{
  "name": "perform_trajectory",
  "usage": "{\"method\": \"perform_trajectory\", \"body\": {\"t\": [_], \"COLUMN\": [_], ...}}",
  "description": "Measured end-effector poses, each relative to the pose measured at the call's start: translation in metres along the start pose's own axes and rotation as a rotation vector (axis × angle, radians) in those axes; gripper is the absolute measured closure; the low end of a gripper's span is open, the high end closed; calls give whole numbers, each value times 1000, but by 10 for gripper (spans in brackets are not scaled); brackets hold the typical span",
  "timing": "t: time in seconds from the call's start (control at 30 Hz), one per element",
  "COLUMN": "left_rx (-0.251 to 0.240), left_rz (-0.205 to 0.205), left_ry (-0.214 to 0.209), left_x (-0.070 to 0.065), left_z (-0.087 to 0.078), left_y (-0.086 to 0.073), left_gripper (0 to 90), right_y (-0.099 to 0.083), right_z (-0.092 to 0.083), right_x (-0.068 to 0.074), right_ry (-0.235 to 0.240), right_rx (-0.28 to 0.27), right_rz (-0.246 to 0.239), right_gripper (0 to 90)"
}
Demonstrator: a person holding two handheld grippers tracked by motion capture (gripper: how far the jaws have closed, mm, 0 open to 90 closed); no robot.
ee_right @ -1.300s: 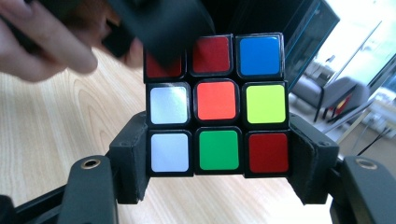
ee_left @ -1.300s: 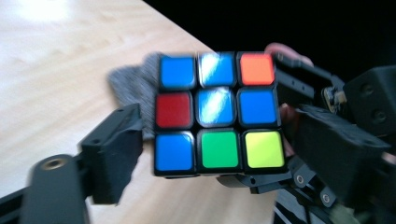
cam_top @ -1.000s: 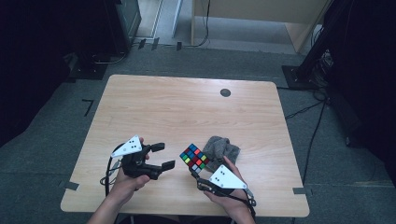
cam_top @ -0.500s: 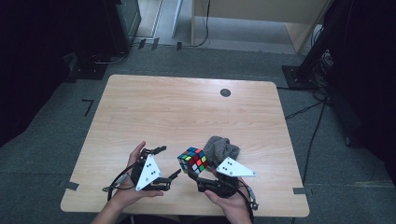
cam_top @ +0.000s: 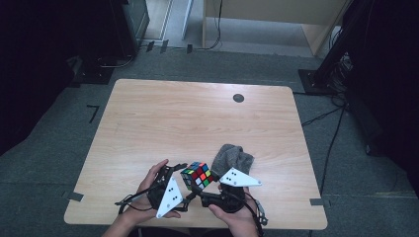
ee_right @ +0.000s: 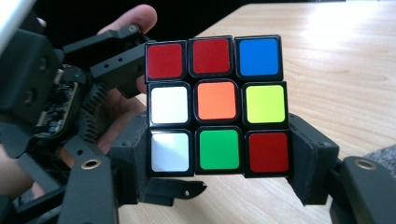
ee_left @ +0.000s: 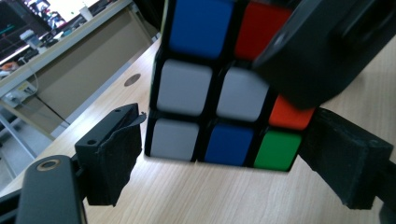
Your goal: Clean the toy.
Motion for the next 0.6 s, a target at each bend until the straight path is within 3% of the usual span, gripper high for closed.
{"method": "perform_trajectory", "body": {"t": [0.27, 0.4, 0.5, 0.6], "left_rx": [-33, -28, -20, -20], "left_rz": [0, 6, 17, -16], "left_ry": [20, 13, 8, -12], "left_x": [-2, -3, -3, 0], "left_z": [-2, 0, 0, -1], "left_y": [1, 1, 0, 0], "left_gripper": [283, 307, 331, 340], "right_y": [-1, -1, -1, 0], "right_z": [2, 1, 1, 1], "right_x": [1, -2, -3, -5], "right_ry": [4, 22, 13, 25], "right_rx": [16, 22, 29, 5], "right_rz": [67, 140, 136, 129], "right_gripper": [345, 344, 342, 331]}}
Point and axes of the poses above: each handheld gripper's, and its own axes: z roughly forward along the jaws, y roughly out of its top, x roughly to its left, the point moved 3 cm from there along z, roughly forward along the jaws, and after that the axes turned 3 degrees about y, right-handed, at the moved point
